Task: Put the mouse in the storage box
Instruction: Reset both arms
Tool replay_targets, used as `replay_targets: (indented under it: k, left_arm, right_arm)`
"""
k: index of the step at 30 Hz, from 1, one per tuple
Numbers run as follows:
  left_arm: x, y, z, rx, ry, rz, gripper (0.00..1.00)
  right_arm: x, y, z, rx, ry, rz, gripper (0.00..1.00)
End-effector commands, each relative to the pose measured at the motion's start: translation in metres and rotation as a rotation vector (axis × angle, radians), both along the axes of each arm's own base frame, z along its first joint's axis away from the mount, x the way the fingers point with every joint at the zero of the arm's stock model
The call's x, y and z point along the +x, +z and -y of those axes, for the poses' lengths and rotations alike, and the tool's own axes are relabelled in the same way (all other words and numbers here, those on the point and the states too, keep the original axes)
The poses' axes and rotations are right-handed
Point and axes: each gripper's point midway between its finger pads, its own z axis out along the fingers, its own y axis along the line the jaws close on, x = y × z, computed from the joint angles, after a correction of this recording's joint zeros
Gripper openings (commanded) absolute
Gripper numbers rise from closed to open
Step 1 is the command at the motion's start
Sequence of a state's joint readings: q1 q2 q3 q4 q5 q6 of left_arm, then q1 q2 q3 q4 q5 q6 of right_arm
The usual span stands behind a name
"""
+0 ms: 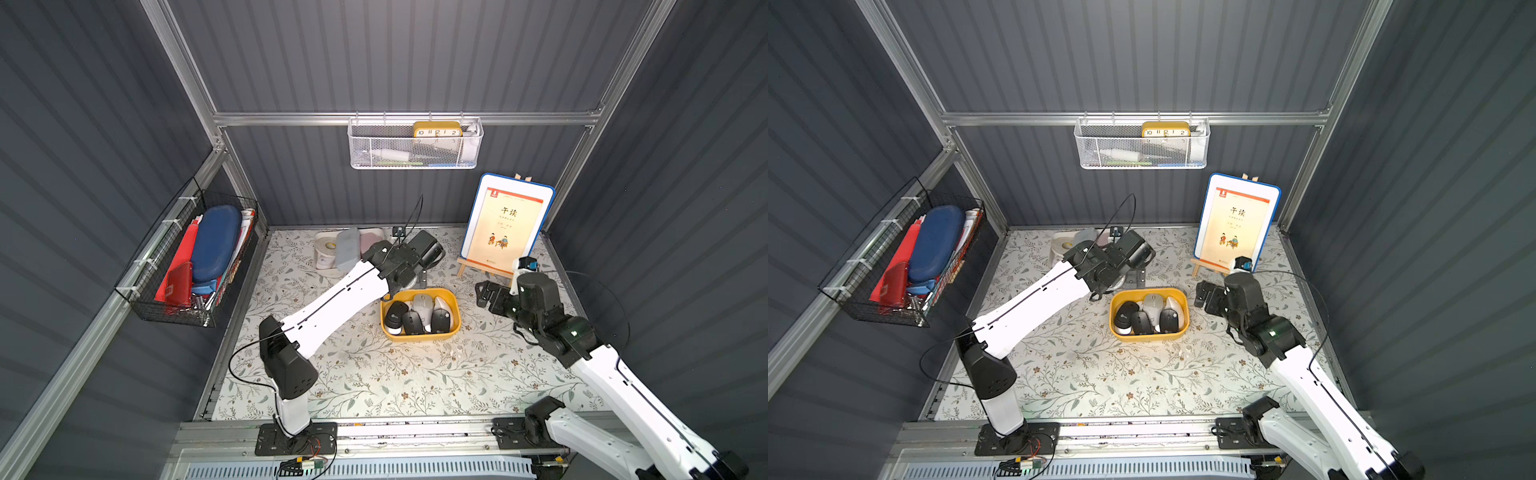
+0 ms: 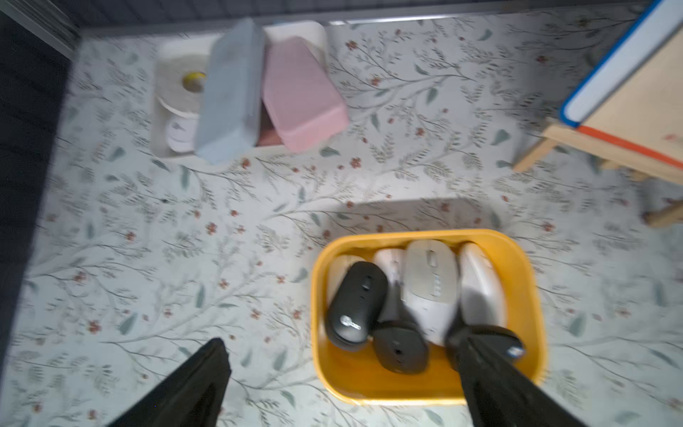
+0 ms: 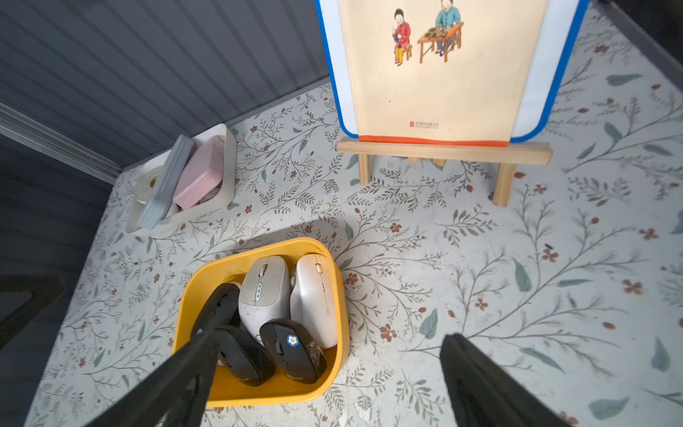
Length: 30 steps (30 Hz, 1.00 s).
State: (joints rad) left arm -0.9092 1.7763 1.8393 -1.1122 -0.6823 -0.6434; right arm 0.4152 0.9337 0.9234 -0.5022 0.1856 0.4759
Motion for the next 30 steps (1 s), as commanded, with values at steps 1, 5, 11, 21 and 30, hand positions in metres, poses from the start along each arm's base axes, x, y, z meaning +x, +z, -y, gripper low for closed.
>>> replay_targets:
  k: [1, 5, 11, 21, 30]
  left_arm:
    - [0.012, 0.024, -0.021, 0.166, -0.083, 0.181, 0.99]
    - [0.02, 0.023, -0.024, 0.179, -0.181, 0.27, 0.99]
    - [0.047, 0.016, -0.066, -0.049, -0.217, 0.245, 0.99]
    - [0.081, 0.016, -0.183, -0.124, -0.192, 0.482, 0.99]
    - [0.109, -0.083, -0.269, -0.299, -0.028, 0.588, 0.99]
  right_arm:
    - [0.011, 0.018, 0.003, -0.135, 0.036, 0.057, 0.99]
    - [0.031, 0.051, -0.001, -0.181, 0.054, 0.202, 0.99]
    - [0.06, 0.045, 0.015, -0.343, -0.043, 0.169, 0.99]
    - [0.09, 0.021, -0.002, -0.463, 0.153, 0.338, 0.99]
    - [0.108, -0.072, 0.059, -0.442, 0.058, 0.212, 0.99]
